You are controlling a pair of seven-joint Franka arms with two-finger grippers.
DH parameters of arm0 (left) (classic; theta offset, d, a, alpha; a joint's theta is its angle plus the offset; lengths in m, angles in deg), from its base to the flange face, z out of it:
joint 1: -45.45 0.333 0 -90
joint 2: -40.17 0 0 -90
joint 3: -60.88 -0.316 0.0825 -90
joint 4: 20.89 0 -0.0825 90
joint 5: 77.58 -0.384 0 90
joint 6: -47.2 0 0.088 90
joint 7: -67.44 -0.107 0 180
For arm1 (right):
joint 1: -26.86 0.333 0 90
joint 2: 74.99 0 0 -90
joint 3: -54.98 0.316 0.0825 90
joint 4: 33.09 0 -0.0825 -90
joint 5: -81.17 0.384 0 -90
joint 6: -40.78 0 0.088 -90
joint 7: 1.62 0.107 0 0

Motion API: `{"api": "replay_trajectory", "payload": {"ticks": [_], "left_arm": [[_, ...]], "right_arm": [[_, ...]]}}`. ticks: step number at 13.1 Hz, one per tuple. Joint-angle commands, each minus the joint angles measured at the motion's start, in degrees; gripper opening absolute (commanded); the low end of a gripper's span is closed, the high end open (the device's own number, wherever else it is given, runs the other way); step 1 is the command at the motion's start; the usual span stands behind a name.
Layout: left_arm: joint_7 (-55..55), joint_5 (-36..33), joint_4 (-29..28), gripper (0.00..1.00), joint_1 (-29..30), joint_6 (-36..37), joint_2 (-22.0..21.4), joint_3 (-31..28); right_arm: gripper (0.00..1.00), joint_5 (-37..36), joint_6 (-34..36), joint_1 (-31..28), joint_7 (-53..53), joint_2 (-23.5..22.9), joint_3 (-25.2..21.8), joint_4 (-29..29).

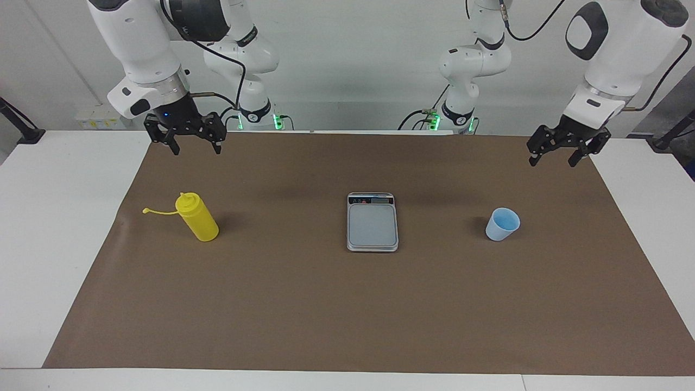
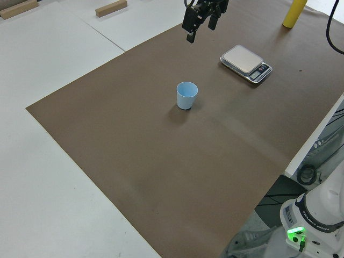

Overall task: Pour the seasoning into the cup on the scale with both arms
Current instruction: 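Move the left gripper toward the light blue cup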

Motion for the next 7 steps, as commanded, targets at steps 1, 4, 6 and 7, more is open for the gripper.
{"api": "replay_trajectory", "payload": {"ticks": [1,4,6,7], "left_arm": [[-0.12,0.79,-8.22,1.00,1.06,-8.51,0.82,0.39],[3.39,0.96,-14.53,1.00,2.47,-17.12,2.33,0.39],[6.37,1.05,-18.85,1.00,3.43,-23.27,3.29,0.48],[7.09,1.40,-20.43,1.00,3.52,-26.00,3.47,0.48]], "right_arm": [[1.00,1.04,-0.84,-1.27,0.19,1.41,0.10,-1.58],[1.00,1.04,-0.84,-1.18,0.19,1.41,0.19,-1.58],[1.00,1.04,-0.84,-1.27,0.19,1.41,0.19,-1.58],[1.00,1.04,-0.84,-1.27,0.19,1.41,0.10,-1.58]]}}
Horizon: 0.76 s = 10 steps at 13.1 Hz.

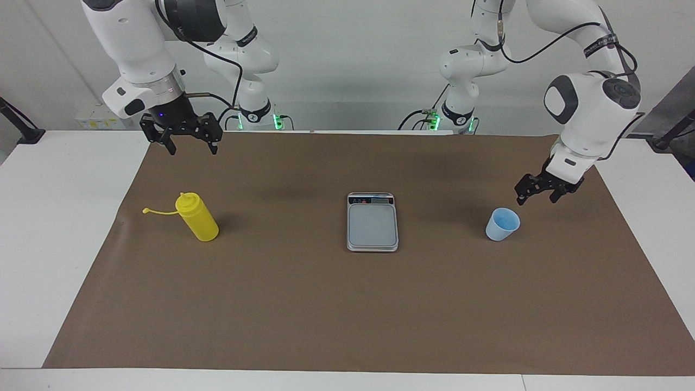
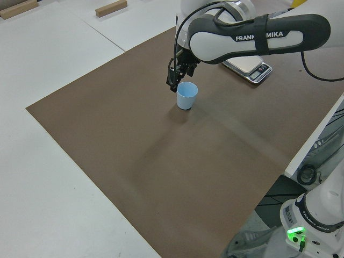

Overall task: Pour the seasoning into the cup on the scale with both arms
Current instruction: 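Grasp the light blue cup with the left gripper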

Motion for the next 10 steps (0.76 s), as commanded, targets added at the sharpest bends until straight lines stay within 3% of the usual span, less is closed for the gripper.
{"api": "replay_trajectory", "payload": {"ticks": [1,6,10], "left_arm": [[3.23,3.47,-5.20,1.00,1.21,-6.76,-0.62,0.56],[8.78,5.43,-9.07,1.00,0.33,-11.86,0.09,0.56],[9.13,5.43,-9.34,1.00,-0.55,-16.26,4.30,0.56]], "right_arm": [[1.00,1.04,-0.84,-0.62,0.19,1.41,0.25,-1.58],[1.00,1.04,-0.84,-0.62,0.19,1.41,0.25,-1.58],[1.00,1.04,-0.84,-0.62,0.19,1.41,0.25,-1.58]]}}
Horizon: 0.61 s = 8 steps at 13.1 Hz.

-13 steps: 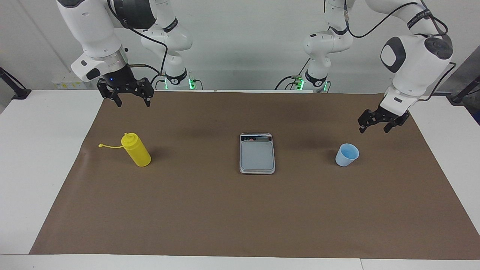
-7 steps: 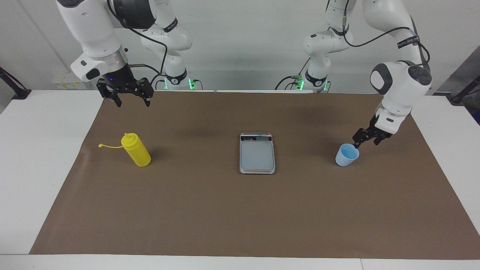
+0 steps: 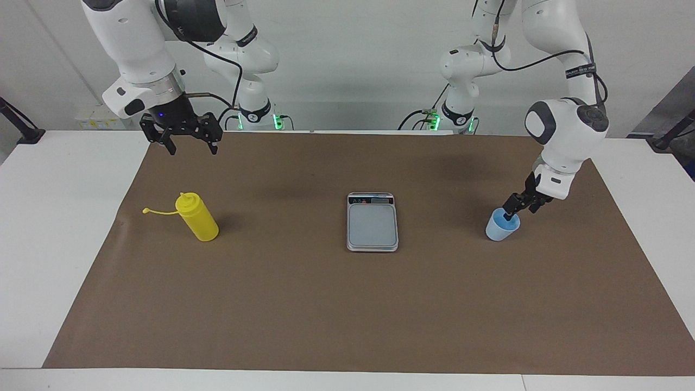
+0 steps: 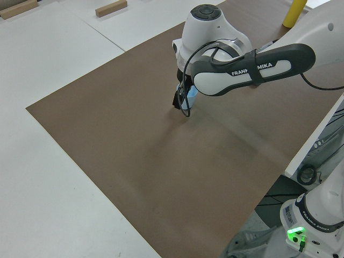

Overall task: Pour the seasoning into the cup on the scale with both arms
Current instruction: 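Grasp the light blue cup with the left gripper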

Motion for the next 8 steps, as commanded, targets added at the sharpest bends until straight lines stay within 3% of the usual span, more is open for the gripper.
{"api": "replay_trajectory", "payload": {"ticks": [1,2,4,6,7,8], "left_arm": [[1.23,1.04,-0.65,1.00,-1.00,-3.14,2.08,-0.26],[1.24,1.04,-0.65,1.00,-1.26,-3.23,2.70,-0.26],[1.15,1.04,-0.65,0.66,-1.62,-3.93,3.05,-0.26],[0.97,1.04,-0.13,0.09,-1.62,-3.06,3.14,-0.26],[0.71,1.04,0.14,0.00,-1.70,-2.71,3.32,-0.26],[0.62,0.95,0.75,0.00,-1.71,-1.92,3.58,-0.26]], "right_arm": [[1.00,1.04,-0.84,-0.62,0.19,1.41,0.25,-1.58],[1.00,1.04,-0.84,-0.62,0.19,1.41,0.25,-1.58],[1.00,1.04,-0.84,-0.62,0.19,1.41,0.25,-1.58],[1.00,1.04,-0.84,-0.62,0.19,1.41,0.16,-1.58],[1.00,1.04,-0.84,-0.62,0.19,1.41,0.25,-1.58],[1.00,1.04,-0.84,-0.62,0.19,1.41,0.25,-1.58]]}}
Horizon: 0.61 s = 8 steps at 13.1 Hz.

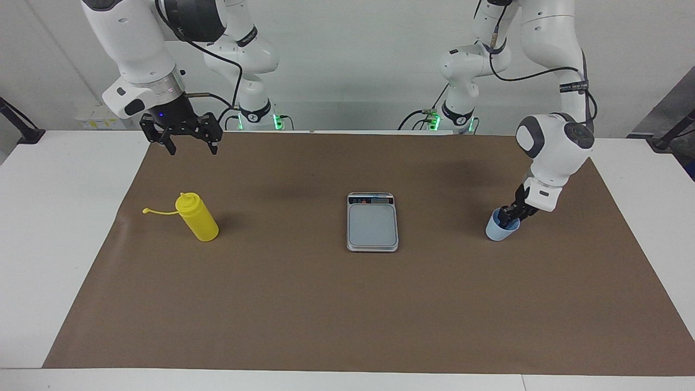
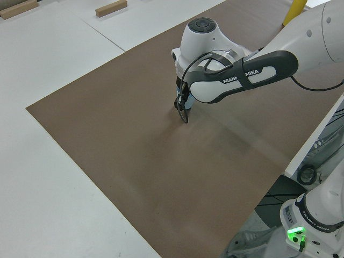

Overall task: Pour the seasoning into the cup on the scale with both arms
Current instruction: 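Grasp the light blue cup with the left gripper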

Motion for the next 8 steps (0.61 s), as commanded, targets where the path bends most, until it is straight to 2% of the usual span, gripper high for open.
{"api": "replay_trajectory", "payload": {"ticks": [1,5,8], "left_arm": [[-0.22,0.94,1.89,0.00,-0.89,2.05,0.35,-0.52],[-0.31,0.94,9.27,0.00,-0.89,11.36,0.00,-0.25],[0.48,0.94,18.04,0.00,-3.69,22.42,-0.53,-0.08]], "right_arm": [[1.00,1.04,-0.84,-0.62,0.19,1.41,0.25,-1.58],[1.00,1.04,-0.84,-0.62,0.19,1.41,0.25,-1.58],[1.00,1.04,-0.84,-0.62,0.19,1.41,0.25,-1.58]]}}
